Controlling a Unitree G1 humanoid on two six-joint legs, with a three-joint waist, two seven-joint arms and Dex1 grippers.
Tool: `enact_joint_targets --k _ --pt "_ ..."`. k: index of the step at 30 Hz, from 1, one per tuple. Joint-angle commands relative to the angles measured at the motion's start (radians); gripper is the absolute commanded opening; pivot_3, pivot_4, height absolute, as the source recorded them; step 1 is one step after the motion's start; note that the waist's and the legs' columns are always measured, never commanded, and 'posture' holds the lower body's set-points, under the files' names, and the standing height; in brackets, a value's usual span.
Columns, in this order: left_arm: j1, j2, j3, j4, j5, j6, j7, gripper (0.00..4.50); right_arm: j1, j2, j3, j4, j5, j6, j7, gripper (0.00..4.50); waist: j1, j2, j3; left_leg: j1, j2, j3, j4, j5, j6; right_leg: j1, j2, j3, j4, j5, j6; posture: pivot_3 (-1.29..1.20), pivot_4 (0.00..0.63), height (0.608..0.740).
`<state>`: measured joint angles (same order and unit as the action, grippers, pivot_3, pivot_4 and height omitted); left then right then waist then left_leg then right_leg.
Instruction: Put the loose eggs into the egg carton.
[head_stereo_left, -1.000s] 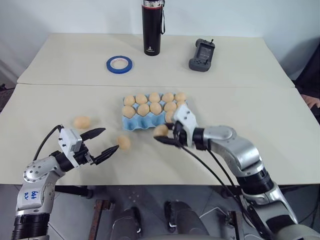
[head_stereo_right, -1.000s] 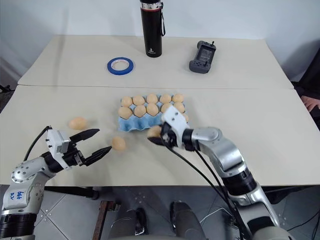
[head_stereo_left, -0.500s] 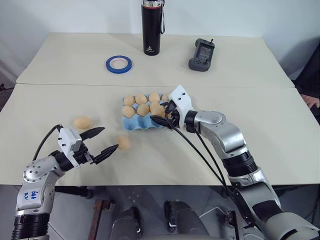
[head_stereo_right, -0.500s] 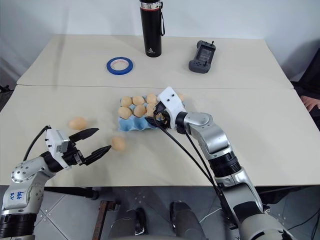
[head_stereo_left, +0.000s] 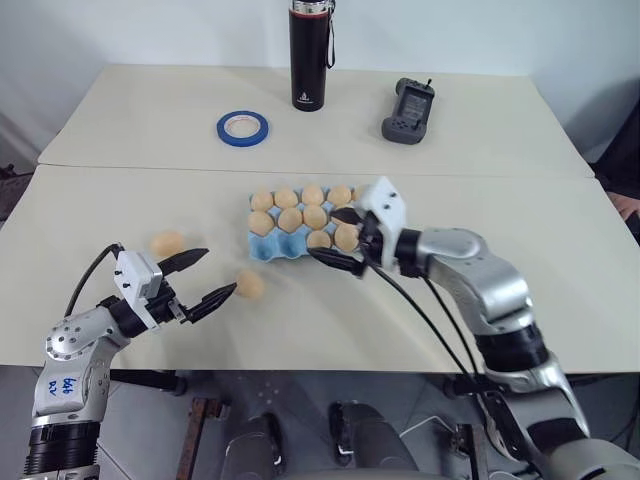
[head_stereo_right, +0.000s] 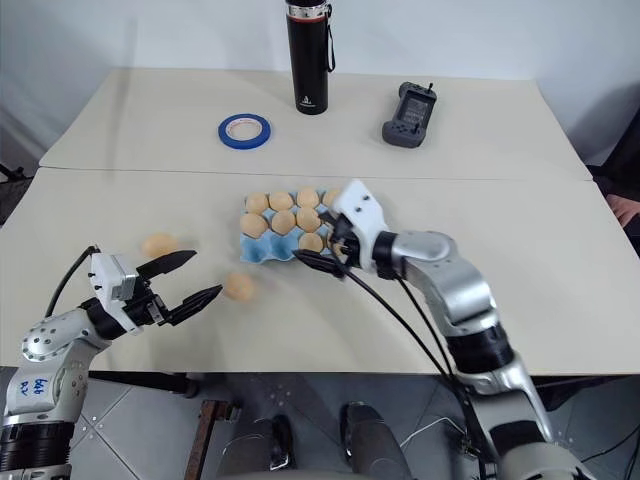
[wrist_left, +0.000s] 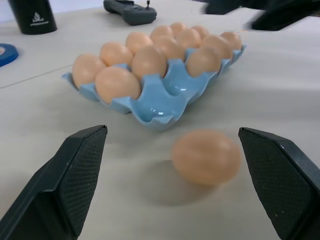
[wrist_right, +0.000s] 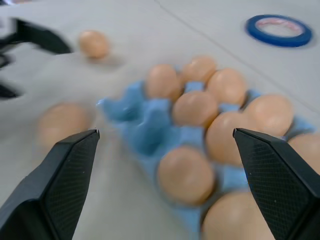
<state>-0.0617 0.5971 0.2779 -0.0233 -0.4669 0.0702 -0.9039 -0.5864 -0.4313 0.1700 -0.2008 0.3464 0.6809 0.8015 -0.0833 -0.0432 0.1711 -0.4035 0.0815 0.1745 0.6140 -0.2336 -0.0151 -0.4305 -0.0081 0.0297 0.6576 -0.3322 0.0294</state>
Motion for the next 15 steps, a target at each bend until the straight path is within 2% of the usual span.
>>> enact_joint_targets --k 1,8,15 --pt "0.013 0.001 0.03 -0.021 -0.001 -0.011 0.026 4.5 0.068 -0.087 -0.065 -0.09 0.057 -0.055 0.102 4.49 0.001 0.0 0.0 0.0 0.0 0.0 0.0 0.0 0.0 0.0 0.0 0.0 0.0 0.0 0.0 0.0 0.15 0.74" --pt "0.097 -0.001 0.083 -0.089 -0.019 0.002 0.082 4.5 0.264 -0.241 -0.194 -0.109 0.14 -0.194 0.287 4.49 -0.003 0.0 0.0 0.002 0.0 -0.001 0.0 -0.002 0.005 0.001 0.001 0.0 0.001 0.0 0.0 0.0 0.15 0.74" --pt "0.243 -0.022 0.144 -0.232 -0.033 0.043 0.155 4.5 0.411 -0.275 -0.326 -0.012 0.213 -0.307 0.402 4.49 0.0 -0.001 0.0 0.003 0.0 -0.001 0.001 -0.003 0.007 0.004 0.0 0.0 0.0 0.0 0.0 0.0 0.15 0.74"
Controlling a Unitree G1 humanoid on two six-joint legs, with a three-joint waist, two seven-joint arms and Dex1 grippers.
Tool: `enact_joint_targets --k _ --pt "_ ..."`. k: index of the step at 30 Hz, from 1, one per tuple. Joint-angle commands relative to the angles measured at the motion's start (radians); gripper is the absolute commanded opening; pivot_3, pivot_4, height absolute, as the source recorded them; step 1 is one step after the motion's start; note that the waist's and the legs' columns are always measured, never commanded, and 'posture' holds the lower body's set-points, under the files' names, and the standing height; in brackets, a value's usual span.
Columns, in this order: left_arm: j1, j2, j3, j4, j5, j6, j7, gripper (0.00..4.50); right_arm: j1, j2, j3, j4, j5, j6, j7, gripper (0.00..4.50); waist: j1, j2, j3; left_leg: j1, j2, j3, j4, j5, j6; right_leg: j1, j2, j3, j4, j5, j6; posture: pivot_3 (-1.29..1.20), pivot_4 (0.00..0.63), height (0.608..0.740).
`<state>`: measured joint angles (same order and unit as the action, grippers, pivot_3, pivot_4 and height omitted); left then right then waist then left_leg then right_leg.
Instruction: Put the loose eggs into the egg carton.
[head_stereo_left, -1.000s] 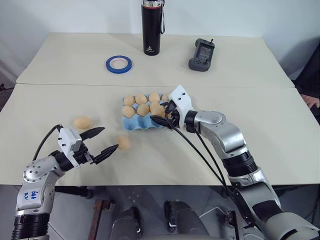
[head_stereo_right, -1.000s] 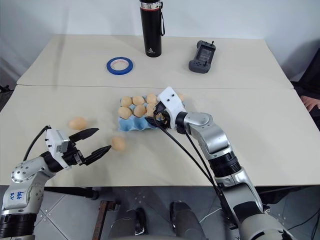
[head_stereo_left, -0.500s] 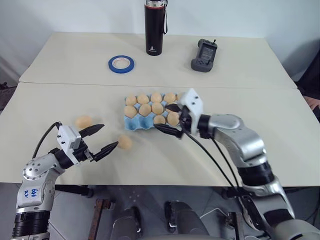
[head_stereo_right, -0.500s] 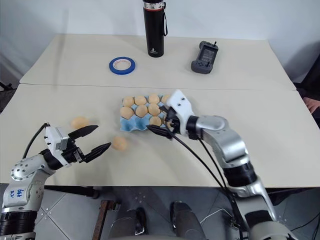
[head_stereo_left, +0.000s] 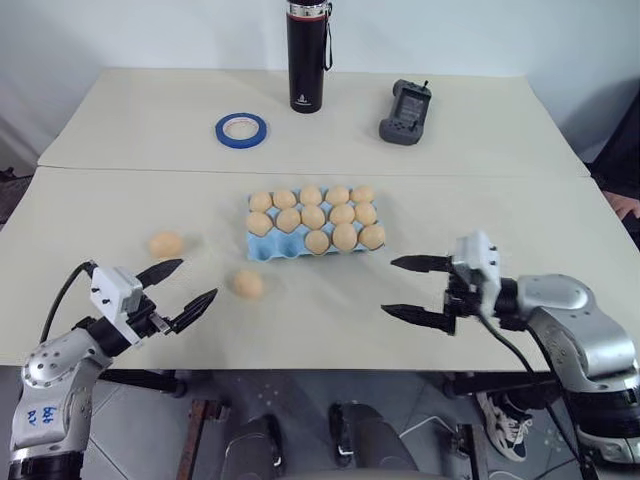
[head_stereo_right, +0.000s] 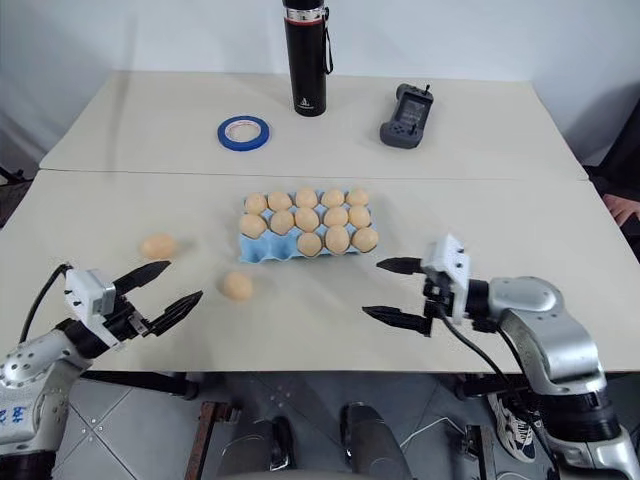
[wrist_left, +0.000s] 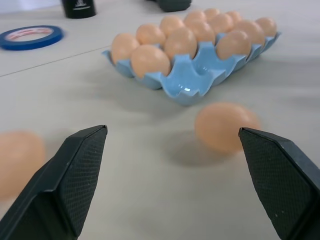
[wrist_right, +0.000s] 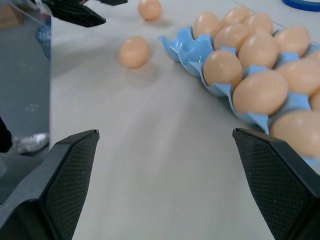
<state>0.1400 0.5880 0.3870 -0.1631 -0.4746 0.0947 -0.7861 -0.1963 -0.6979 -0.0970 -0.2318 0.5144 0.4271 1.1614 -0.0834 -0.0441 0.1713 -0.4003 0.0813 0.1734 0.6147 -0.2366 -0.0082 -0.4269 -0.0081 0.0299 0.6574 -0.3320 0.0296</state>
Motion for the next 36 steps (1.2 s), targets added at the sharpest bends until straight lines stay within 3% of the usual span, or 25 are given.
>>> enact_joint_targets --k 1,14,26,36 --pt "0.049 -0.018 0.037 -0.109 -0.026 0.025 0.05 4.5 0.024 -0.009 -0.057 0.03 0.027 -0.072 0.037 4.49 0.0 0.0 0.0 0.0 0.0 0.0 0.0 0.0 0.0 0.0 0.0 0.0 0.0 0.0 0.0 0.0 0.15 0.74" --pt "0.056 -0.108 -0.085 -0.319 0.01 0.134 0.221 4.5 0.039 -0.019 -0.055 -0.001 0.041 -0.064 0.006 4.49 0.001 0.0 0.001 0.005 -0.001 -0.001 0.001 0.0 -0.002 0.005 0.0 0.001 0.0 0.001 -0.001 0.0 0.15 0.74" --pt "-0.135 -0.174 -0.313 -0.209 0.156 0.256 0.351 4.5 0.039 -0.02 -0.038 -0.022 0.037 -0.046 -0.03 4.49 0.001 -0.001 0.001 0.013 -0.001 -0.002 0.001 -0.002 -0.002 0.016 0.0 0.0 -0.005 0.002 0.0 0.0 0.15 0.74" --pt "-0.166 -0.182 -0.364 -0.189 0.194 0.338 0.371 4.5 0.049 -0.012 -0.035 -0.04 0.036 -0.043 -0.053 4.49 0.004 -0.001 0.001 0.013 -0.001 -0.002 0.0 -0.002 -0.001 0.015 0.0 0.0 -0.005 0.002 0.0 0.0 0.15 0.74"
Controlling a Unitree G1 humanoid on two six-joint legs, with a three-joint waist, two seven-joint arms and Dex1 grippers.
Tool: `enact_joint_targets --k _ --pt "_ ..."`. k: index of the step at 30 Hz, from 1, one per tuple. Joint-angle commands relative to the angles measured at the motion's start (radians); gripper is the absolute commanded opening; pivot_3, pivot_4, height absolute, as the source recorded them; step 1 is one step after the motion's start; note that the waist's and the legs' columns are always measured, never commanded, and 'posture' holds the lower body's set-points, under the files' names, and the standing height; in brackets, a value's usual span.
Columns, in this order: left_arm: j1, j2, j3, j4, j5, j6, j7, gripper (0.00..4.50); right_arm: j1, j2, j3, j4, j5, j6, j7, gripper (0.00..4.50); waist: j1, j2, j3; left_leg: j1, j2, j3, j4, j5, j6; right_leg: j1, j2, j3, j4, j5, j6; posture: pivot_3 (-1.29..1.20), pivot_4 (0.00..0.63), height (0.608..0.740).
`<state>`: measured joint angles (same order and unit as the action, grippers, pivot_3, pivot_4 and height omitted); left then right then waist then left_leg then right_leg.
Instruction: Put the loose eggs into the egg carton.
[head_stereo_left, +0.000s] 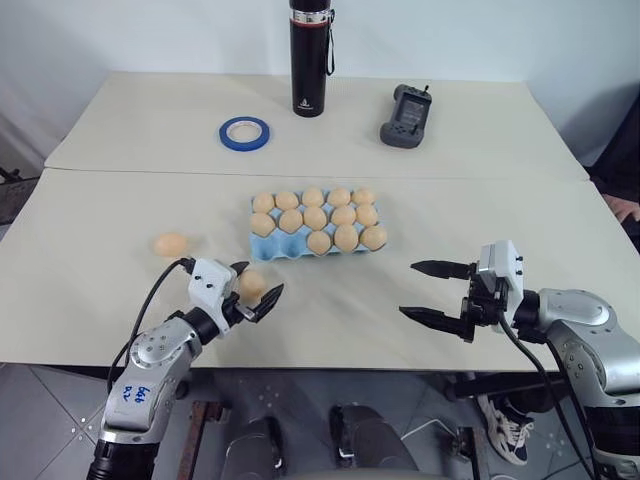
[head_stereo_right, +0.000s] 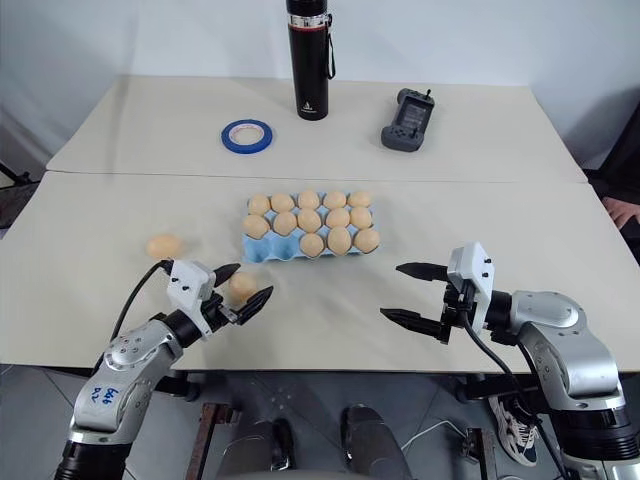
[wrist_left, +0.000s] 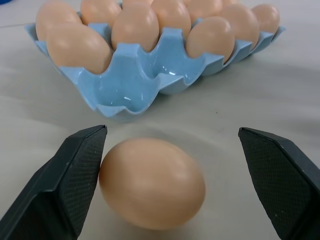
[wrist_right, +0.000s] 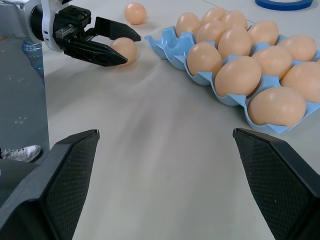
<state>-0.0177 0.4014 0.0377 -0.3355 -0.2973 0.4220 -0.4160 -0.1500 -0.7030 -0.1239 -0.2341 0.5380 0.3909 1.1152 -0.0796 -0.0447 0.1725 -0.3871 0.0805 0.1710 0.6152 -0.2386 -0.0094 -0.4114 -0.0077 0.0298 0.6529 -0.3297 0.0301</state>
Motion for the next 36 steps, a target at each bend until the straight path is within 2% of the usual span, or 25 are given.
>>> enact_joint_targets --k 1,3,8,10,15,25,36 --pt "-0.007 0.001 -0.012 -0.019 0.023 0.013 0.011 4.3 0.003 -0.006 -0.007 -0.039 0.012 -0.007 -0.008 4.5 0.0 0.0 0.0 0.0 0.0 0.0 0.0 0.0 0.0 0.0 0.0 0.0 0.0 0.0 0.0 0.0 0.15 0.74" --pt "-0.003 0.0 -0.011 -0.024 0.043 -0.003 0.024 3.88 0.0 -0.003 -0.003 -0.038 0.011 -0.007 -0.013 4.5 0.0 0.0 0.0 0.0 0.0 0.0 0.0 0.0 0.0 0.0 0.0 0.0 0.0 0.0 0.0 0.0 0.15 0.74" --pt "-0.002 0.002 -0.006 -0.031 0.046 0.004 0.02 2.33 -0.006 0.003 0.004 -0.033 0.015 -0.013 -0.013 4.5 0.0 0.0 0.0 0.0 0.0 0.0 0.0 0.0 0.0 0.0 0.0 0.0 0.0 0.0 0.0 0.0 0.15 0.74" --pt "-0.004 0.001 -0.004 -0.04 0.043 0.008 0.021 1.95 -0.006 0.01 0.007 -0.027 0.016 -0.02 -0.012 4.5 0.0 0.0 0.0 0.0 0.0 0.0 0.0 0.0 0.0 0.0 0.0 0.0 0.0 0.0 0.0 0.0 0.15 0.74" --pt "-0.018 -0.014 -0.009 -0.073 0.025 0.017 0.022 1.72 0.002 0.036 0.015 -0.015 0.017 -0.035 -0.01 4.5 0.0 0.0 0.0 0.0 0.0 0.0 0.0 0.0 0.0 0.0 0.0 0.0 0.0 0.0 0.0 0.0 0.15 0.74" --pt "-0.138 -0.11 -0.06 -0.083 0.024 0.067 0.064 1.7 0.035 0.13 0.043 0.035 0.009 -0.125 0.015 4.5 0.006 0.0 0.0 0.0 0.0 0.0 0.0 0.0 0.0 0.0 0.0 0.0 0.0 0.0 0.001 0.0 0.15 0.74" --pt "-0.357 -0.207 -0.09 0.181 0.1 -0.047 0.111 1.7 0.039 0.157 0.1 0.083 -0.027 -0.163 0.006 4.5 0.012 0.0 0.0 0.0 -0.001 0.0 0.0 0.002 0.004 0.0 0.0 0.0 0.0 0.001 0.002 0.0 0.15 0.74"
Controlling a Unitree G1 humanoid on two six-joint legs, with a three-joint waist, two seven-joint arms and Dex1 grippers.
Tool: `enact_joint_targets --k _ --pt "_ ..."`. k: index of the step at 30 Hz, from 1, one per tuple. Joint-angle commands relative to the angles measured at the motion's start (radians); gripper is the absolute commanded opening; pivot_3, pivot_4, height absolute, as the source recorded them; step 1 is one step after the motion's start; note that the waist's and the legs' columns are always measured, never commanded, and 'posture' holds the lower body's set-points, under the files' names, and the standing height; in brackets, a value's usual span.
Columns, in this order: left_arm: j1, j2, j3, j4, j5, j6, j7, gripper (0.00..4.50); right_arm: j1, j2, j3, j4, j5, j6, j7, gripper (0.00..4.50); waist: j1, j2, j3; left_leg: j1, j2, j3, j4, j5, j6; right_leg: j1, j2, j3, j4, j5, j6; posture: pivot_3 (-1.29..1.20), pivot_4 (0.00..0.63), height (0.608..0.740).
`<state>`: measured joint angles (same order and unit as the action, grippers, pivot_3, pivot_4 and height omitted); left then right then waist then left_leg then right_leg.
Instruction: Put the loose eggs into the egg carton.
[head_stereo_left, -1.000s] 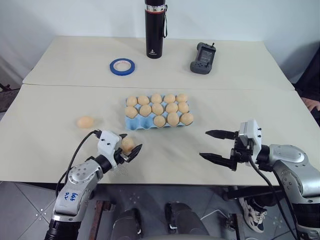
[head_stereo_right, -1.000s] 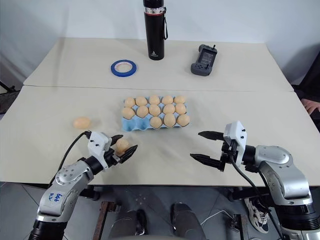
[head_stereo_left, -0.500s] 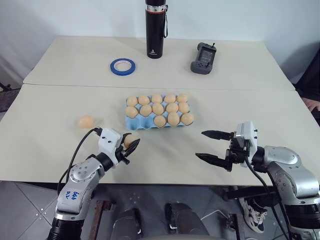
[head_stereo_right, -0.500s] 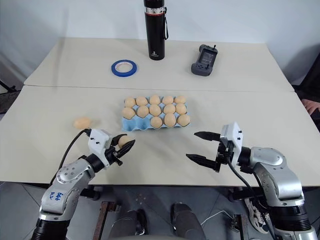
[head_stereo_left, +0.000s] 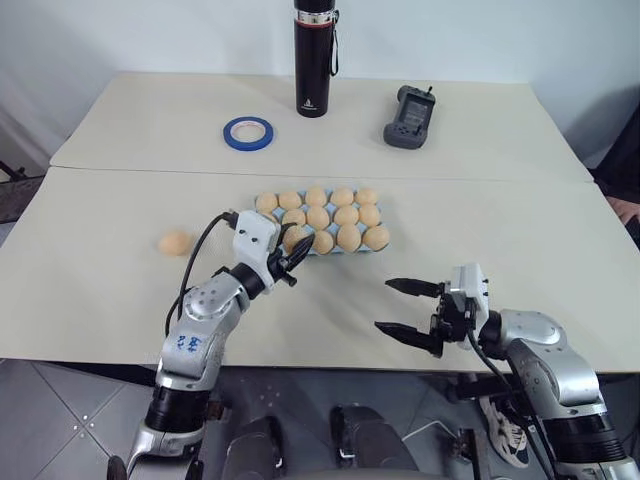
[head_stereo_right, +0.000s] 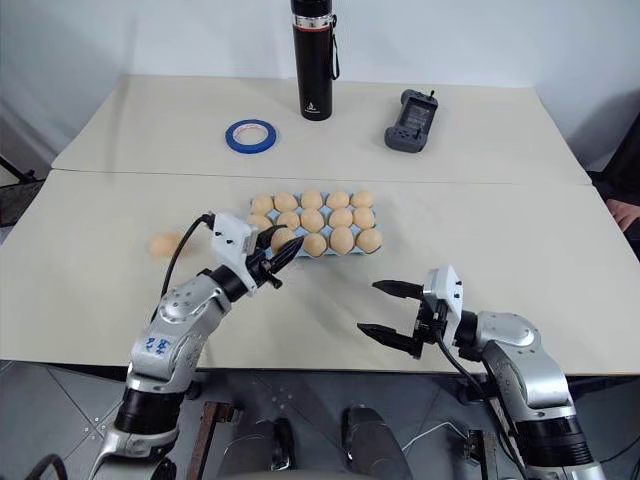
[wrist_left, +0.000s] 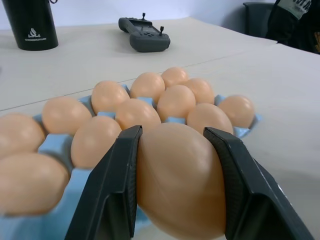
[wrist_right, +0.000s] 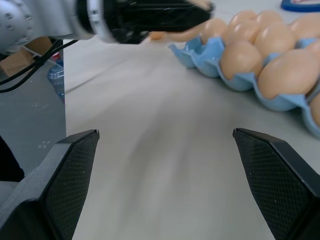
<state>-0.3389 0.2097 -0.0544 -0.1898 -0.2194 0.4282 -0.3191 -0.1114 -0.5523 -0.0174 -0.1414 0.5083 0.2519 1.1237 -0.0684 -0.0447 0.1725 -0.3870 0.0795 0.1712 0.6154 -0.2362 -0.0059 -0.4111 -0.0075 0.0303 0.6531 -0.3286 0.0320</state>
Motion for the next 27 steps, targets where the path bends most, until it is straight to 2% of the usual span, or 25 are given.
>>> enact_joint_targets --k 1,6,15,21,27 --pt "-0.052 -0.023 -0.001 0.069 0.029 -0.067 0.015 1.7 0.002 0.008 -0.007 -0.01 0.004 -0.026 -0.005 4.5 0.002 0.0 0.0 0.0 0.0 0.0 0.0 0.0 0.0 0.0 0.0 0.0 0.0 0.0 0.0 0.0 0.15 0.74" --pt "-0.076 -0.039 -0.003 0.133 0.043 -0.092 0.014 1.7 0.017 0.022 -0.019 -0.007 0.007 -0.043 -0.026 4.5 0.014 0.0 0.0 0.0 0.0 0.0 0.0 0.0 0.0 0.0 0.0 0.0 0.0 0.0 0.0 0.0 0.15 0.74" --pt "-0.07 -0.031 0.0 0.125 0.054 -0.097 0.007 4.46 0.009 0.036 -0.012 0.032 0.0 -0.073 -0.035 4.5 0.015 0.0 0.0 0.0 0.0 0.0 0.0 0.0 0.0 0.0 0.0 0.0 0.0 0.0 0.0 0.0 0.15 0.74" --pt "-0.058 -0.021 0.015 0.072 0.027 -0.057 -0.009 4.46 0.002 0.04 -0.006 0.053 -0.005 -0.09 -0.028 4.5 0.015 0.0 0.0 0.0 0.0 0.0 0.0 0.0 0.0 0.0 0.0 0.0 0.0 0.0 0.0 0.0 0.15 0.74" --pt "0.101 0.107 0.11 -0.153 -0.098 0.078 -0.111 4.46 -0.004 0.036 -0.01 0.054 0.006 -0.094 -0.014 4.5 0.008 0.0 0.0 0.0 0.002 0.001 -0.001 0.0 -0.002 -0.001 0.001 0.0 0.001 -0.001 -0.001 0.0 0.15 0.74"
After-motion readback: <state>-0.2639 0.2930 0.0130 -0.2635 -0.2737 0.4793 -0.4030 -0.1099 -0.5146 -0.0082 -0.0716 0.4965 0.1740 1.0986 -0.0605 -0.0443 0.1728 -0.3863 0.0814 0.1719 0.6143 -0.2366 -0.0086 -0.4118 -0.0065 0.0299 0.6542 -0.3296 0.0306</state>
